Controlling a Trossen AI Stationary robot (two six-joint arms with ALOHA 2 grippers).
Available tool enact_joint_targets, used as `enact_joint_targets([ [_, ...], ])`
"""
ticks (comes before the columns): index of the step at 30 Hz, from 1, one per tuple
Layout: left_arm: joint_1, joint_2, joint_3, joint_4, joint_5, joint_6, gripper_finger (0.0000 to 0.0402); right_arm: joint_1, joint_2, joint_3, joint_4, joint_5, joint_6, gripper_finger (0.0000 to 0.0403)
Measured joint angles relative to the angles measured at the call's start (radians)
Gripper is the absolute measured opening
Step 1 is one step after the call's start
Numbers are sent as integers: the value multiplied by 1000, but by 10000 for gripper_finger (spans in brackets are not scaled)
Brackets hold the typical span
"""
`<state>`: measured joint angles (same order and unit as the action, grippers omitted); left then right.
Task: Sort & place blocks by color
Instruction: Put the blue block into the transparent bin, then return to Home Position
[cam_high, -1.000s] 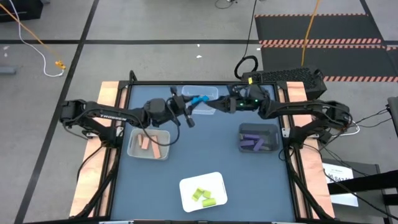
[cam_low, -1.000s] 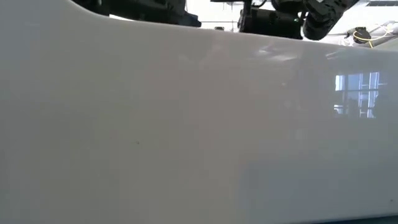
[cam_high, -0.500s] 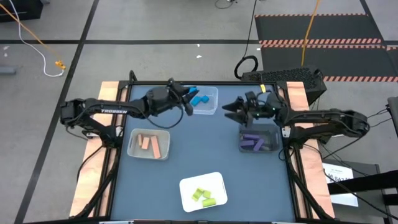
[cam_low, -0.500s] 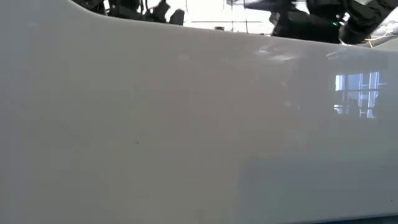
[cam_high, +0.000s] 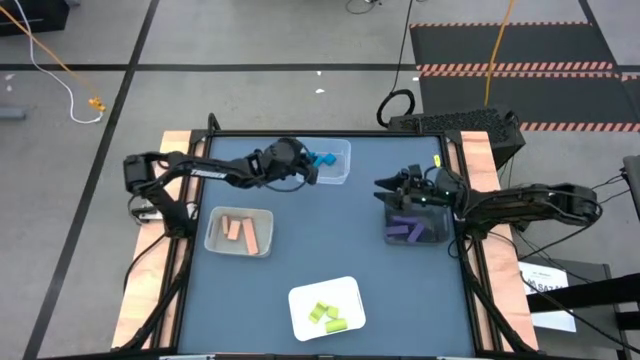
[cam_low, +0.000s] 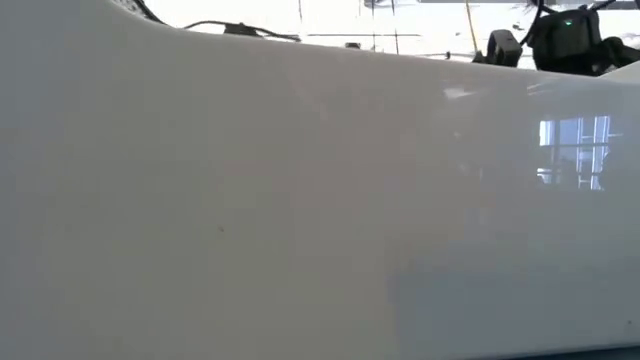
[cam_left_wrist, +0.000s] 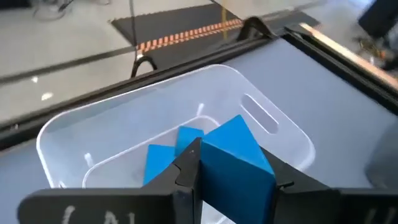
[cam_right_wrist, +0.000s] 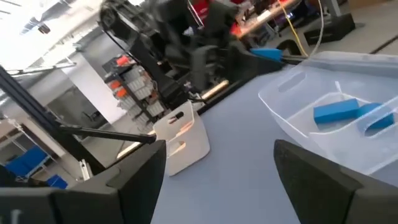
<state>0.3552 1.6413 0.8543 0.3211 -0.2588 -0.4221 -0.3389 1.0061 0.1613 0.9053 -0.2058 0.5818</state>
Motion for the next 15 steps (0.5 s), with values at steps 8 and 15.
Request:
enact_joint_targets([
  [8,30,42,0,30,-4,-139,213,0,0,-19,25,-2,-103,286],
  [15,28,-63,0,-3,17,-102,289,0,0,-19,25,-3,-232,286],
])
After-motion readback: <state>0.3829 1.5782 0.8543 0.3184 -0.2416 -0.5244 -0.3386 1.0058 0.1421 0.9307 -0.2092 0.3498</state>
